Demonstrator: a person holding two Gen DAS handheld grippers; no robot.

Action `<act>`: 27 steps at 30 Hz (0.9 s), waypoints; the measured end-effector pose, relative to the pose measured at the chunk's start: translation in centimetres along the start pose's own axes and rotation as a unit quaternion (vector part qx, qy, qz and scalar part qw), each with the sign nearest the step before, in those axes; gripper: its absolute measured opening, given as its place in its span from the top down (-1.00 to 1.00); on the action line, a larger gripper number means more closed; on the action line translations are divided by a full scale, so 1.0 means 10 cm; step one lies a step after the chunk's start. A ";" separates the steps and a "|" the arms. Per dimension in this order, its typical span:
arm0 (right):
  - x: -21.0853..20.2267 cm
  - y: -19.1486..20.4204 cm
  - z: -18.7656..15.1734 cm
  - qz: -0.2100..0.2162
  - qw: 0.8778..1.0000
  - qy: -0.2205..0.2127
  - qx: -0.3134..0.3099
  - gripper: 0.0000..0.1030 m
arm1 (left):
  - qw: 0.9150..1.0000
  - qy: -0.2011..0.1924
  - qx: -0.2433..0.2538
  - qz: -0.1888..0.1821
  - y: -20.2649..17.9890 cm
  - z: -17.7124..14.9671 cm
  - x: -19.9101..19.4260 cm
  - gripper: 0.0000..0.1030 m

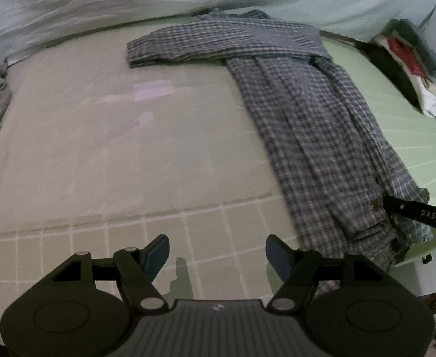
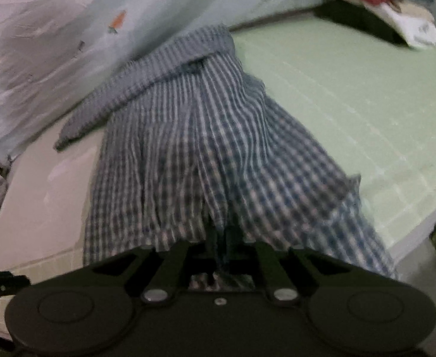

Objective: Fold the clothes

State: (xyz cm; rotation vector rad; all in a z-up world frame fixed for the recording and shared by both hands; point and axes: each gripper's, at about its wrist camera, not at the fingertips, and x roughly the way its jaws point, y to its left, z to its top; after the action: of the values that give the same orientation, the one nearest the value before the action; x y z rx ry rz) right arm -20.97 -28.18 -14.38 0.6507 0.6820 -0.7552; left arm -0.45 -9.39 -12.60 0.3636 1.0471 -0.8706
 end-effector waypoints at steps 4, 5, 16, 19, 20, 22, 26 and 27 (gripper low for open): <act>-0.01 -0.04 -0.05 0.002 1.000 0.002 0.012 0.75 | 1.000 0.009 -0.001 -0.004 0.03 -0.03 0.03 -0.41; -0.04 -0.05 -0.05 0.004 1.000 0.000 0.013 0.66 | 1.000 0.010 0.002 -0.006 0.01 -0.03 0.03 -0.41; -0.58 -0.33 0.22 0.015 0.995 -0.102 0.002 0.25 | 1.000 0.002 0.012 -0.014 -0.39 0.04 0.11 -0.42; -0.60 -0.64 0.35 -0.011 0.995 -0.098 0.013 0.26 | 1.000 -0.007 -0.008 -0.009 -0.57 0.11 0.13 -0.42; -0.59 -0.75 0.39 -0.021 0.996 -0.090 0.020 0.28 | 1.000 -0.008 -0.014 -0.009 -0.63 0.13 0.14 -0.42; -0.58 -0.96 0.44 -0.032 0.996 -0.078 0.021 0.29 | 1.000 -0.009 -0.017 -0.010 -0.79 0.16 0.15 -0.42; -0.43 -1.25 0.48 -0.040 0.998 -0.035 -0.027 0.33 | 1.000 0.003 -0.013 -0.002 -1.10 0.12 0.21 -0.42; -0.38 -1.28 0.48 -0.037 0.998 -0.026 -0.046 0.33 | 1.000 0.007 -0.013 0.000 -1.16 0.10 0.22 -0.42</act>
State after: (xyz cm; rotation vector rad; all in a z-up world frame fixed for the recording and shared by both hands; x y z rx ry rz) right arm -31.52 -37.34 -12.16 0.5232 0.6907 -0.8015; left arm -8.31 -18.28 -12.48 0.3481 1.0700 -0.8548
